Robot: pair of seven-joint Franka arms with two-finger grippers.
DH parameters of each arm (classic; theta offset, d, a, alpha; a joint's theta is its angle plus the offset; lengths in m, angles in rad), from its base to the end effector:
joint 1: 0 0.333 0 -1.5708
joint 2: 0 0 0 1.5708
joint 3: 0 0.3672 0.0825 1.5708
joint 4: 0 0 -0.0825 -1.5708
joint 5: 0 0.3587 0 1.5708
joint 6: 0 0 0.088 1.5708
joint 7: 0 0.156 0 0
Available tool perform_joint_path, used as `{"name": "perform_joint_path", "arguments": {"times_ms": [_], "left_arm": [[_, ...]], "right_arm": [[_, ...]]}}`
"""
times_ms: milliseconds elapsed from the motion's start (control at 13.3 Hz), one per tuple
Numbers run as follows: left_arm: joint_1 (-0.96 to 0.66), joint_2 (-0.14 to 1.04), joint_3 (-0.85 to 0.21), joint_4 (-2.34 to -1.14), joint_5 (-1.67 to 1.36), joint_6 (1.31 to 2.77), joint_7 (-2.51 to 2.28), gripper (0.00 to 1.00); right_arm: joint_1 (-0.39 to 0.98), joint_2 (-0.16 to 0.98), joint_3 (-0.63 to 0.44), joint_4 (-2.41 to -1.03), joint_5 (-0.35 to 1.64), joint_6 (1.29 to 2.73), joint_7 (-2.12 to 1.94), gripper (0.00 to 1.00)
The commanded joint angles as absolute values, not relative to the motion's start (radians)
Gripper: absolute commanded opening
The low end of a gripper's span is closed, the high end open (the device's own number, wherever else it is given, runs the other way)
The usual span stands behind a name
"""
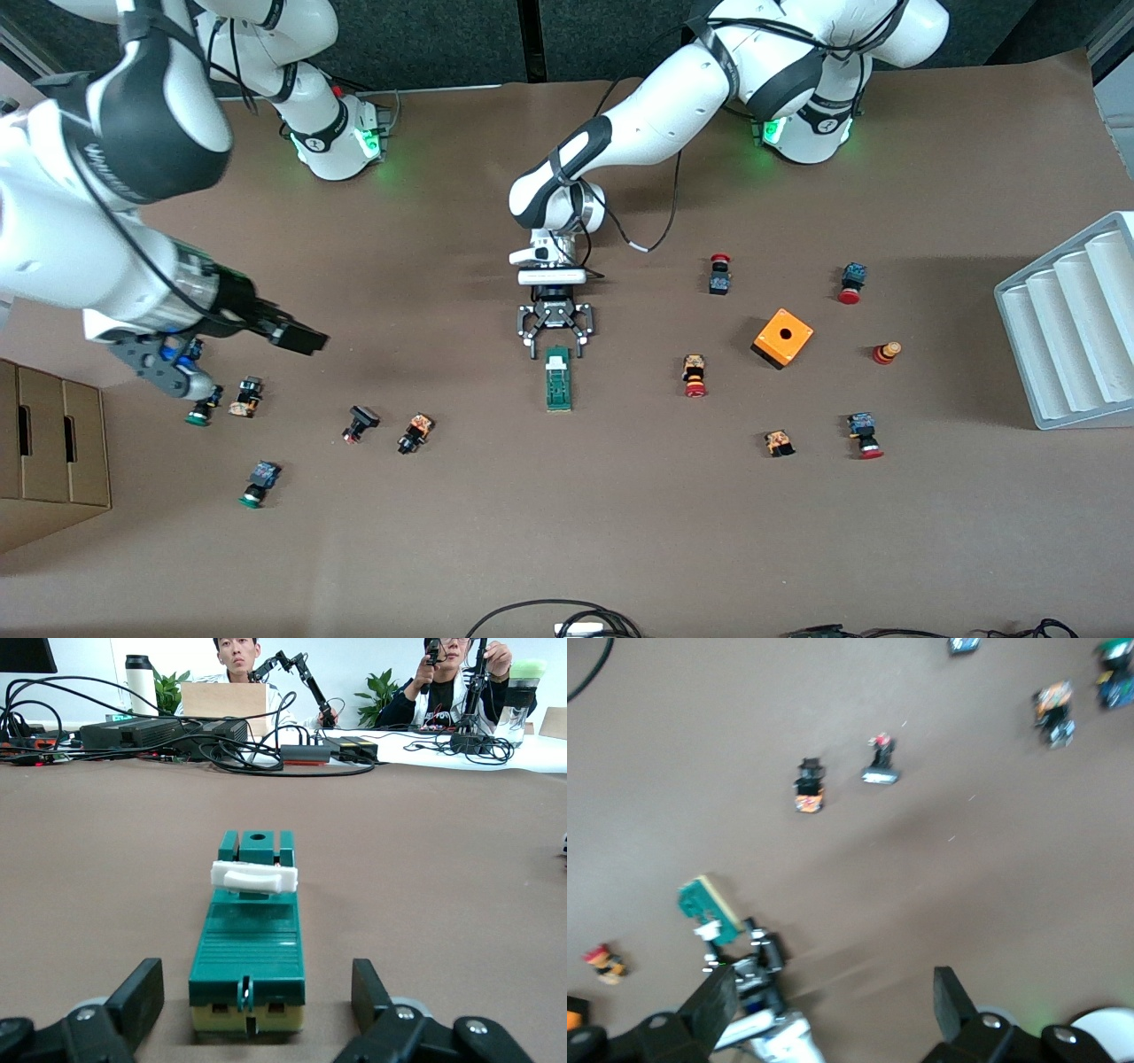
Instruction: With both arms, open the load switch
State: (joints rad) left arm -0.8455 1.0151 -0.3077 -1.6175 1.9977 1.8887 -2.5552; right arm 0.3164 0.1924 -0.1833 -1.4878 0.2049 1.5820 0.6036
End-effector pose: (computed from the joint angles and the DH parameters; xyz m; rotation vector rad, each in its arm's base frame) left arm 0.4205 -0.5809 0.0872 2.5156 0.0513 1.8654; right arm 0.5778 0.1192 0.5605 -2.9225 0.7166 0.2256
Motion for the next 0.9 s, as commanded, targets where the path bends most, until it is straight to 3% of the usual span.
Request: {"name": "perform_joint_path", "arguments": {"times_ms": [0, 301, 828], "left_arm": [[-0.848, 1.002, -0.304, -1.603, 1.953, 1.904, -2.491, 0.94], [-0.83, 0.945, -0.304, -1.601, 1.847, 1.99, -2.328, 0.99], [-0.824, 0.824, -0.305, -1.595, 1.547, 2.085, -1.892, 1.0]], "right_arm": [[0.255, 0.094, -0.17, -1.585, 0.155, 1.58, 0.432, 1.0], [0.177, 0.054, -0.175, -1.6, 0.092, 1.569, 0.179, 1.0], [0.111, 0.032, -0.181, -1.602, -0.009, 1.58, -0.073, 1.0]]}}
